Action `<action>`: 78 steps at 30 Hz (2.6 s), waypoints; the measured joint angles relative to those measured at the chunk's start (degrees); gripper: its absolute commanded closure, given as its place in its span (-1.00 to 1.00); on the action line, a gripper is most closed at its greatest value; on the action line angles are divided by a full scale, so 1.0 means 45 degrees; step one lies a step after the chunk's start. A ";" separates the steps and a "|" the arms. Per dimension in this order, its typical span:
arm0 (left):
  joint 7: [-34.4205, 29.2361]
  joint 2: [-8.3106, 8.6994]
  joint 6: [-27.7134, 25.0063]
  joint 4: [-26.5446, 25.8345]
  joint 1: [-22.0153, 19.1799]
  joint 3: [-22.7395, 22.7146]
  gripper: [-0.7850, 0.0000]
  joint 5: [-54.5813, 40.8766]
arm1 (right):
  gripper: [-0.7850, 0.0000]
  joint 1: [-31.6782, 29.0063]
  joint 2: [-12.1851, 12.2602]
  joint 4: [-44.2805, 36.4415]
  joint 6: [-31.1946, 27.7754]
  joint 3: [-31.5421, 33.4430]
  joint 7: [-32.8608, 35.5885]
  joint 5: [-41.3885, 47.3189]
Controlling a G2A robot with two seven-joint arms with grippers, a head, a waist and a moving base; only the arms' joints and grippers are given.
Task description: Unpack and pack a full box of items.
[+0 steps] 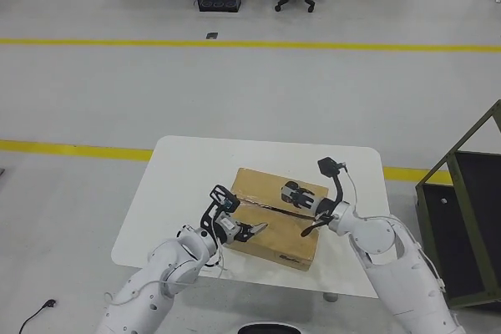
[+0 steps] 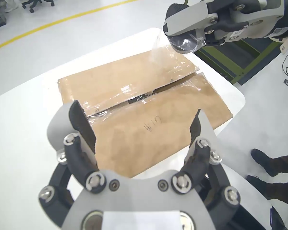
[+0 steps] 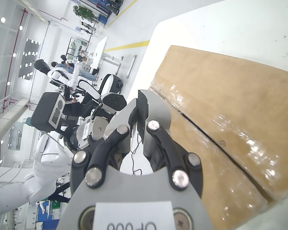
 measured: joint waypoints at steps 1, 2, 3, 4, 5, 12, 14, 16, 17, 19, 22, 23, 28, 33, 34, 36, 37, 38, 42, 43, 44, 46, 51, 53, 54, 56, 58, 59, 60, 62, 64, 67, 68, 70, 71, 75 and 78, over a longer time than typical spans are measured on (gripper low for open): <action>0.0060 -0.0045 0.0084 0.0033 0.0044 0.0059 -1.00 -0.0360 | 1.00 0.0058 -0.0008 0.0016 -0.0002 -0.0059 0.0032 -0.0002; 0.0051 -0.0087 0.0152 0.0081 0.0016 0.0141 -1.00 -0.0595 | 1.00 0.0101 -0.0013 0.0031 -0.0002 -0.0103 0.0057 -0.0008; 0.0027 -0.0138 0.0228 0.0141 -0.0045 0.0252 -1.00 -0.0788 | 1.00 0.0142 -0.0017 0.0048 0.0006 -0.0142 0.0082 -0.0016; 0.0027 -0.0216 0.0366 0.0239 -0.0140 0.0414 -1.00 -0.1092 | 1.00 0.0194 -0.0022 0.0071 0.0026 -0.0184 0.0109 -0.0020; 0.0026 -0.0277 0.0498 0.0332 -0.0223 0.0536 -1.00 -0.1326 | 1.00 0.0230 -0.0026 0.0086 0.0050 -0.0206 0.0121 -0.0018; -0.0028 -0.0678 0.0954 0.1340 -0.0978 0.1458 -1.00 -0.1867 | 1.00 0.0516 -0.0033 0.0167 0.0383 -0.0360 0.0411 -0.0090; 0.0043 -0.0788 0.1082 0.1692 -0.1158 0.1654 -1.00 -0.1988 | 1.00 0.0607 -0.0038 0.0175 0.0483 -0.0427 0.0496 -0.0139; 0.0181 -0.0888 0.1153 0.1975 -0.1315 0.1829 -1.00 -0.2014 | 1.00 0.0676 -0.0045 0.0171 0.0548 -0.0507 0.0541 -0.0188; 0.0241 -0.0929 0.1188 0.2081 -0.1372 0.1903 -1.00 -0.2004 | 1.00 0.0699 -0.0049 0.0176 0.0568 -0.0538 0.0549 -0.0199; 0.0336 -0.1025 0.1375 0.2315 -0.1503 0.2073 -1.00 -0.1909 | 1.00 0.0749 -0.0057 0.0208 0.0603 -0.0601 0.0553 -0.0216; 0.0468 -0.1156 0.1700 0.2630 -0.1685 0.2252 -1.00 -0.1812 | 1.00 0.0813 -0.0060 0.0281 0.0615 -0.0628 0.0550 -0.0238; 0.0501 -0.1187 0.1753 0.2725 -0.1737 0.2279 -1.00 -0.1793 | 1.00 0.0825 -0.0058 0.0293 0.0603 -0.0622 0.0540 -0.0239; 0.0485 -0.1341 0.1978 0.3129 -0.1931 0.2376 -1.00 -0.1792 | 1.00 0.0842 -0.0064 0.0228 0.0458 -0.0616 0.0290 -0.0201; 0.0494 -0.1478 0.2066 0.3437 -0.2080 0.2336 -1.00 -0.2197 | 1.00 0.0816 -0.0070 0.0119 0.0341 -0.0618 0.0131 -0.0141; 0.0500 -0.1507 0.2038 0.3505 -0.2124 0.2334 -1.00 -0.2234 | 1.00 0.0825 -0.0070 0.0096 0.0334 -0.0625 0.0129 -0.0137; 0.0522 -0.1550 0.2014 0.3608 -0.2187 0.2332 -1.00 -0.2273 | 1.00 0.0836 -0.0071 0.0028 0.0338 -0.0638 0.0128 -0.0143; 0.0542 -0.1580 0.2002 0.3681 -0.2227 0.2326 -1.00 -0.2320 | 1.00 0.0834 -0.0068 -0.0030 0.0345 -0.0642 0.0141 -0.0160; 0.0549 -0.1602 0.1990 0.3735 -0.2260 0.2321 -1.00 -0.2365 | 1.00 0.0827 -0.0066 -0.0068 0.0353 -0.0642 0.0152 -0.0177; 0.0571 -0.1705 0.2006 0.3970 -0.2420 0.2305 -0.87 -0.2525 | 1.00 0.0791 -0.0055 -0.0150 0.0401 -0.0647 0.0162 -0.0244; 0.0590 -0.1736 0.2024 0.4042 -0.2468 0.2303 -0.81 -0.2543 | 1.00 0.0783 -0.0051 -0.0162 0.0417 -0.0648 0.0180 -0.0270; 0.0610 -0.1756 0.2036 0.4090 -0.2499 0.2303 -0.68 -0.2537 | 1.00 0.0772 -0.0047 -0.0176 0.0427 -0.0647 0.0200 -0.0286; 0.0659 -0.1802 0.2067 0.4193 -0.2569 0.2292 -0.10 -0.2518 | 1.00 0.0736 -0.0037 -0.0208 0.0467 -0.0638 0.0239 -0.0311; 0.0756 -0.1895 0.2032 0.4368 -0.2700 0.2252 0.09 -0.2513 | 1.00 0.0726 -0.0024 -0.0236 0.0518 -0.0636 0.0308 -0.0357; 0.0774 -0.1927 0.2021 0.4394 -0.2714 0.2229 0.19 -0.2508 | 1.00 0.0731 -0.0021 -0.0243 0.0542 -0.0641 0.0323 -0.0375; 0.0782 -0.1939 0.2011 0.4406 -0.2715 0.2218 0.27 -0.2498 | 1.00 0.0733 -0.0020 -0.0246 0.0555 -0.0645 0.0329 -0.0384; 0.0813 -0.1964 0.1999 0.4433 -0.2714 0.2186 0.66 -0.2473 | 1.00 0.0745 -0.0019 -0.0246 0.0572 -0.0662 0.0351 -0.0399; 0.0864 -0.1989 0.1992 0.4454 -0.2706 0.2148 1.00 -0.2455 | 1.00 0.0775 -0.0019 -0.0208 0.0585 -0.0679 0.0367 -0.0410; 0.0886 -0.1998 0.1981 0.4459 -0.2701 0.2131 1.00 -0.2446 | 1.00 0.0789 -0.0019 -0.0183 0.0594 -0.0688 0.0373 -0.0410; 0.0906 -0.2007 0.1966 0.4462 -0.2696 0.2114 1.00 -0.2432 | 1.00 0.0806 -0.0021 -0.0158 0.0600 -0.0695 0.0375 -0.0408; 0.0952 -0.2019 0.1917 0.4481 -0.2686 0.2055 1.00 -0.2379 | 0.58 0.0846 -0.0026 -0.0093 0.0616 -0.0702 0.0356 -0.0373; 0.0991 -0.2024 0.1886 0.4518 -0.2669 0.1968 1.00 -0.2345 | 0.36 0.0892 -0.0032 -0.0015 0.0617 -0.0683 0.0301 -0.0291; 0.0999 -0.2031 0.1836 0.4552 -0.2640 0.1794 1.00 -0.2467 | 0.03 0.0921 -0.0033 0.0109 0.0568 -0.0595 0.0167 -0.0172; 0.0989 -0.2033 0.1790 0.4552 -0.2636 0.1747 1.00 -0.2510 | -0.40 0.0919 -0.0031 0.0143 0.0553 -0.0552 0.0114 -0.0117; 0.0878 -0.2045 0.1619 0.4563 -0.2602 0.1639 1.00 -0.2724 | -0.99 0.0878 -0.0030 0.0216 0.0481 -0.0398 -0.0078 0.0140; 0.0745 -0.2060 0.1477 0.4574 -0.2559 0.1565 1.00 -0.3025 | -1.00 0.0841 -0.0030 0.0248 0.0419 -0.0296 -0.0205 0.0327; -0.0014 -0.2090 0.1038 0.4597 -0.2533 0.1253 1.00 -0.4581 | -1.00 0.0622 -0.0028 0.0364 0.0071 0.0162 -0.0591 0.1347; -0.0184 -0.2081 0.1079 0.4478 -0.2434 0.1199 1.00 -0.4480 | -0.88 0.0533 -0.0020 0.0392 -0.0170 0.0313 -0.0637 0.1727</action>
